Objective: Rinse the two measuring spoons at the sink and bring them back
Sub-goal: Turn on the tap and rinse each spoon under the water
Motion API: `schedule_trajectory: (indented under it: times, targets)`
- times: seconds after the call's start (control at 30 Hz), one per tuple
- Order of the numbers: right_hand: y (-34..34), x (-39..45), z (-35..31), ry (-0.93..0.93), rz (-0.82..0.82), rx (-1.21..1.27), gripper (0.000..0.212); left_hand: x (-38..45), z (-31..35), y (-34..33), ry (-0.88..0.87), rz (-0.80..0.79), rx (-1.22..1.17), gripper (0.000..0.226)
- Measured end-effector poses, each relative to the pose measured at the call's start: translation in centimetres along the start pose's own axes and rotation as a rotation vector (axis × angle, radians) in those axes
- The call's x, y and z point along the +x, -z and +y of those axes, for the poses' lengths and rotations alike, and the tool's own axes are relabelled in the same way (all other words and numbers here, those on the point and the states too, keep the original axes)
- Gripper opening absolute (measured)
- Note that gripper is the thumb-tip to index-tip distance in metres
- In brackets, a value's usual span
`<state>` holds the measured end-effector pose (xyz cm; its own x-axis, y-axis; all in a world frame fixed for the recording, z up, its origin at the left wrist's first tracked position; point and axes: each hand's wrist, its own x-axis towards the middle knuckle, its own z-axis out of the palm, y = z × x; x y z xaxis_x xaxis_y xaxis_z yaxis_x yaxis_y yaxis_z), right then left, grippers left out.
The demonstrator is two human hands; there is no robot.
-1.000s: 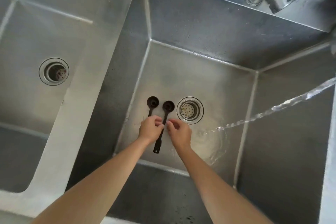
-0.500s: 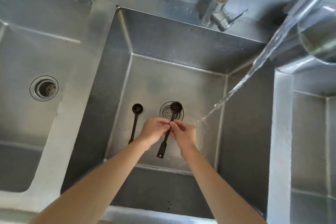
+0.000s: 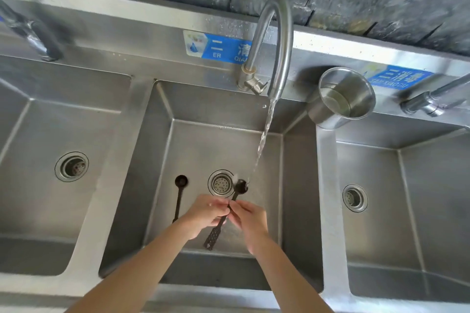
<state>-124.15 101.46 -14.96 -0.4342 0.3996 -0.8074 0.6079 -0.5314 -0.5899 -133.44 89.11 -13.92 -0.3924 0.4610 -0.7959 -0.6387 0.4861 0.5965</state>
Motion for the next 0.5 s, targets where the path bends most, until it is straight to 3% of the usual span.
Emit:
schedule_trajectory:
  times: [0.2, 0.3, 0.4, 0.5]
  targets:
    - [0.9, -1.0, -0.3, -0.119, -0.009, 0.063, 0.009, -1.3, 0.8, -1.0, 0.047, -0.004, 0.027, 0.027]
    - [2.2, -0.3, -1.1, -0.140, 0.019, 0.105, 0.030, -1.5, 1.3, -1.6, 0.071, 0.017, 0.071, 0.026]
    - [3.1, 0.6, -2.3, -0.098, 0.006, 0.157, 0.037, -1.7, 1.8, -2.0, 0.076, 0.016, 0.089, 0.025]
    - [3.6, 1.2, -3.9, -0.083, -0.047, 0.089, 0.027, -1.7, 2.0, -2.0, 0.062, -0.012, 0.052, 0.027]
